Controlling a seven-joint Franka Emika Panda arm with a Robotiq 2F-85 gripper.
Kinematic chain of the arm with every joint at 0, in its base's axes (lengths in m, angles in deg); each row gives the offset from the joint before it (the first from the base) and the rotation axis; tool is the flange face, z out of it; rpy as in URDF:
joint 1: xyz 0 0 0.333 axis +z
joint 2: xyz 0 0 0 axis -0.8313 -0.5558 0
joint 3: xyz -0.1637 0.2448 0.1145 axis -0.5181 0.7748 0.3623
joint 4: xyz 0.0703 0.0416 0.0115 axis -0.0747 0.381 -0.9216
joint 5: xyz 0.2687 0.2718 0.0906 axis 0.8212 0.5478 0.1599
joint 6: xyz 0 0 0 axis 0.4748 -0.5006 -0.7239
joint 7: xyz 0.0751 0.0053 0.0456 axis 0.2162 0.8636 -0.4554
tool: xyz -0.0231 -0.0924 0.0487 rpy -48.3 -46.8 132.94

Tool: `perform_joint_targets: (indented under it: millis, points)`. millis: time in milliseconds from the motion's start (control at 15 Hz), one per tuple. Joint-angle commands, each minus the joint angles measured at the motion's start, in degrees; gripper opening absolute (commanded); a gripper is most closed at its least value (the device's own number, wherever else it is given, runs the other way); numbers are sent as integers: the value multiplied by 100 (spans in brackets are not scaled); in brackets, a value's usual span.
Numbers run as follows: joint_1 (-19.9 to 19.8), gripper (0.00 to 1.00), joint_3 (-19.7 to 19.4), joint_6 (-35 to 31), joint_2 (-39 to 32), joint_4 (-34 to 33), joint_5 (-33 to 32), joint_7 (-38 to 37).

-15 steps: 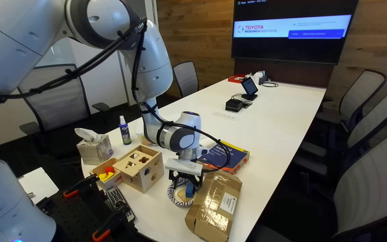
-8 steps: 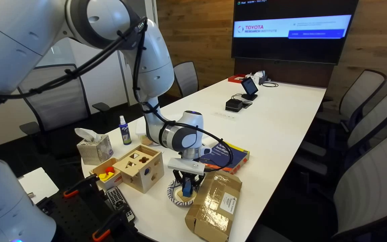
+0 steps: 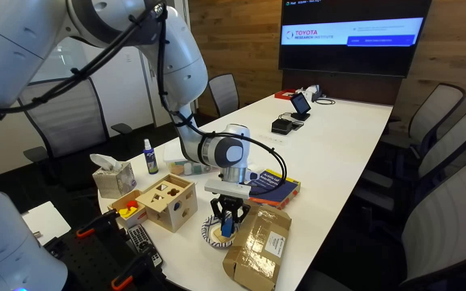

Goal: Flip the blue block over

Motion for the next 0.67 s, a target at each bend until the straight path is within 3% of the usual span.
perform_joint_targets:
  millis: [0,333,600]
  points:
    - [483,9,-240,1496,515,-97,-223,-289]
    - [708,9,14,3601,96,-1120,-542,-188]
    - [890,9,208,4471,-446,-1809,-943,-92]
